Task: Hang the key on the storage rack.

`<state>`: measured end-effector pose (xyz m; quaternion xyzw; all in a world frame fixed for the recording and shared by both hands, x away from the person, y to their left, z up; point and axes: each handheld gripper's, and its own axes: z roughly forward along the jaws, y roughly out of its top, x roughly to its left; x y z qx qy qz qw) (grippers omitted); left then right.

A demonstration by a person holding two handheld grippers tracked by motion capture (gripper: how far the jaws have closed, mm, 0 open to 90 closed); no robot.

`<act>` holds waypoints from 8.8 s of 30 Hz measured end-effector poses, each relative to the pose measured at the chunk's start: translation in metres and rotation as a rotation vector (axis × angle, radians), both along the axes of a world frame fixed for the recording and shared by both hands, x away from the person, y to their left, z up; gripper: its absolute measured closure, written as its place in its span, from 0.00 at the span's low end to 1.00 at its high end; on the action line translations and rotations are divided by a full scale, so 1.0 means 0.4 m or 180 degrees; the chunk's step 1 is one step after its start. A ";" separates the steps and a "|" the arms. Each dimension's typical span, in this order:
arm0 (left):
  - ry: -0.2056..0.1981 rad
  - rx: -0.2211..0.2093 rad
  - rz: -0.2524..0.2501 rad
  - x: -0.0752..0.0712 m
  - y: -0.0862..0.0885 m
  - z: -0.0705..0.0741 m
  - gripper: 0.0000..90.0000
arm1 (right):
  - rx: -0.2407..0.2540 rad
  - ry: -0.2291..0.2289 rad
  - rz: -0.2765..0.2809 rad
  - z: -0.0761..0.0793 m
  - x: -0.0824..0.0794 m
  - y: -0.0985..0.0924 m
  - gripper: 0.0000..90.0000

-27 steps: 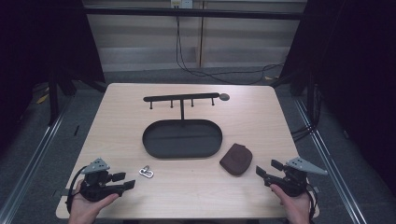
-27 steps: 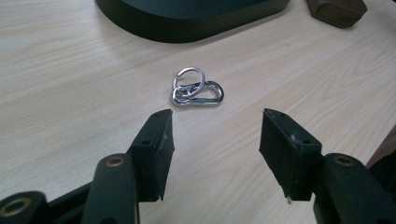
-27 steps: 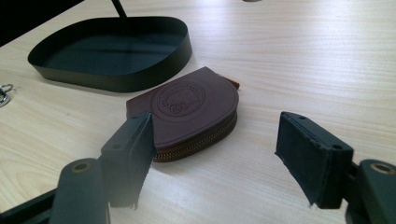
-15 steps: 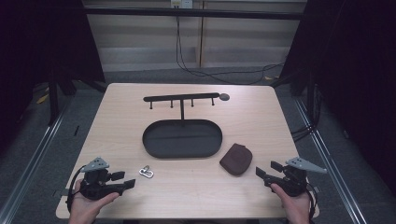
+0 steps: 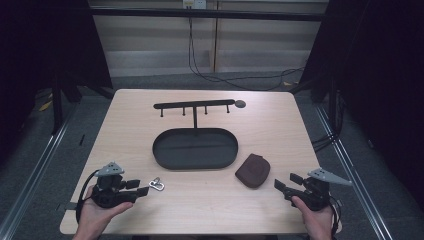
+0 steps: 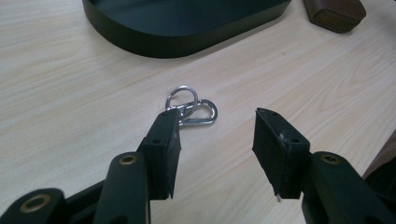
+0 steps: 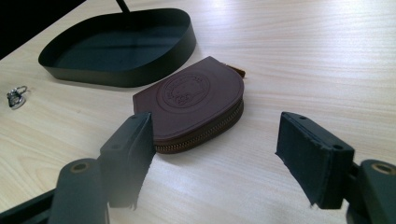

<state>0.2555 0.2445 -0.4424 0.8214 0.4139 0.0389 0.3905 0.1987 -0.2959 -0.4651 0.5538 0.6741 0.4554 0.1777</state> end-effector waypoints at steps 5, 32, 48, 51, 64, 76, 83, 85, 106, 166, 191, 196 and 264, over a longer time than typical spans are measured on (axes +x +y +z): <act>0.0006 0.0157 -0.0158 0.024 -0.030 0.027 0.65 | 0.0008 0.0015 0.0017 -0.001 -0.004 -0.002 0.31; 0.0404 0.0988 -0.0429 0.154 -0.118 0.015 0.67 | -0.0072 0.0090 0.0078 -0.006 0.003 0.008 0.31; 0.0728 0.1366 -0.0603 0.190 -0.163 -0.019 0.64 | -0.0066 0.0121 0.0076 -0.007 0.002 0.007 0.30; 0.0761 0.1439 -0.0637 0.192 -0.174 -0.024 0.67 | -0.0059 0.0126 0.0068 -0.007 0.002 0.007 0.30; 0.0909 0.1711 -0.0670 0.212 -0.201 -0.034 0.78 | -0.0064 0.0147 0.0096 -0.009 0.003 0.009 0.30; 0.1014 0.1835 -0.0791 0.221 -0.202 -0.028 0.93 | -0.0059 0.0152 0.0098 -0.009 0.004 0.008 0.30; 0.1021 0.1839 -0.0813 0.224 -0.186 -0.007 0.99 | -0.0064 0.0159 0.0101 -0.009 0.005 0.009 0.30; 0.1012 0.1896 -0.0850 0.226 -0.183 -0.001 0.99 | -0.0056 0.0161 0.0095 -0.009 0.004 0.009 0.30; 0.1031 0.1852 -0.1050 0.210 -0.158 0.078 0.99 | -0.0066 0.0166 0.0094 -0.010 0.004 0.008 0.30; 0.0696 0.1861 -0.1200 0.257 -0.187 0.354 0.99 | -0.0065 0.0195 0.0092 -0.012 0.006 0.008 0.28; 0.0683 0.1812 -0.1174 0.344 -0.210 0.430 0.99 | -0.0061 0.0179 0.0100 -0.011 0.004 0.008 0.28; 0.0696 0.1812 -0.1166 0.362 -0.214 0.435 0.99 | -0.0058 0.0182 0.0102 -0.011 0.005 0.008 0.28; 0.0754 0.1683 -0.0668 0.523 -0.236 0.385 0.84 | 0.0009 0.0218 0.0189 -0.013 0.009 0.010 0.29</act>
